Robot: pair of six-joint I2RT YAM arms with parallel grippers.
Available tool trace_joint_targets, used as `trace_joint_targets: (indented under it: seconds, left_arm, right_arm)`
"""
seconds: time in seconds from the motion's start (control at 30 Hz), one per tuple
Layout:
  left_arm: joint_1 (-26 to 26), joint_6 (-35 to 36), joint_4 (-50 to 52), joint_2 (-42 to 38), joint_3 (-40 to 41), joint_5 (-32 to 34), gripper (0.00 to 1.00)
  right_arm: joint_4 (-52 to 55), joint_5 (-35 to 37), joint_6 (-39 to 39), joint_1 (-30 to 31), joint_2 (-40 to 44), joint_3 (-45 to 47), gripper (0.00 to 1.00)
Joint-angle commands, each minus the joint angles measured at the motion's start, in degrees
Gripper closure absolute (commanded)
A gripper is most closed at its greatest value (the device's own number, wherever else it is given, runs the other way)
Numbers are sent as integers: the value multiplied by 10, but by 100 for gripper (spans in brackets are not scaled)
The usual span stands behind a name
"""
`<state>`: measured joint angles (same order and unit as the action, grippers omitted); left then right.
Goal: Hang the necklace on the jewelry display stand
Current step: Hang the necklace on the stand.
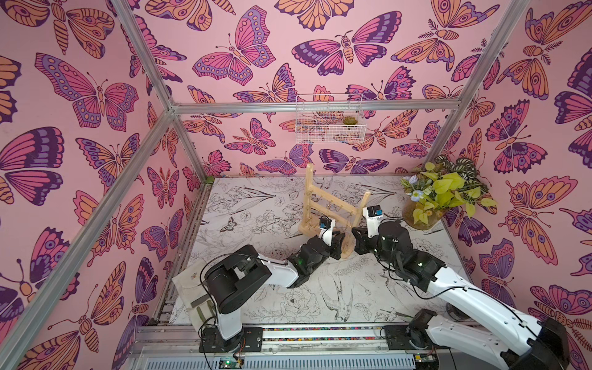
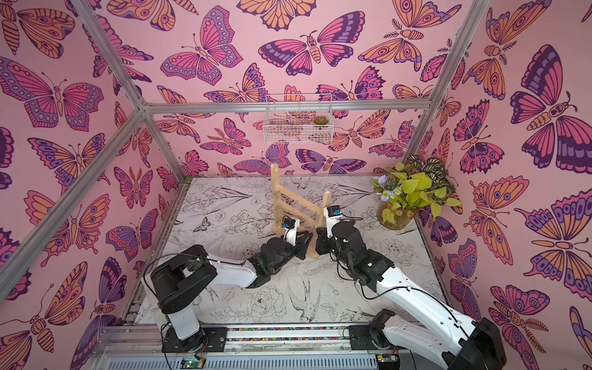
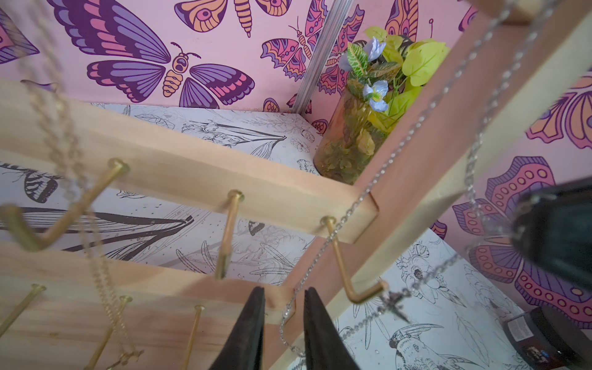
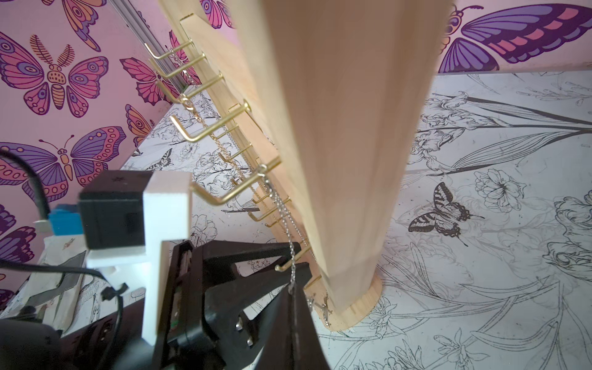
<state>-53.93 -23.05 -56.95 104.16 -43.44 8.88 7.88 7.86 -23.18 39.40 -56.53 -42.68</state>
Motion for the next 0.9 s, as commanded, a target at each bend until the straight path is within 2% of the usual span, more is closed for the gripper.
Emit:
trace_joint_targets:
  seconds: [0.0, 0.5, 0.87]
  left_arm:
    - [-1, 1, -26, 20, -13, 4, 76]
    - [-2, 9, -29, 47, -42, 11, 74]
    - [-2, 6, -34, 46, -39, -1, 91]
  right_arm:
    - [-14, -2, -3, -3, 5, -5, 100]
    - [-18, -7, -6, -2, -1, -5, 100]
    - [-11, -1, -3, -3, 6, -3, 100]
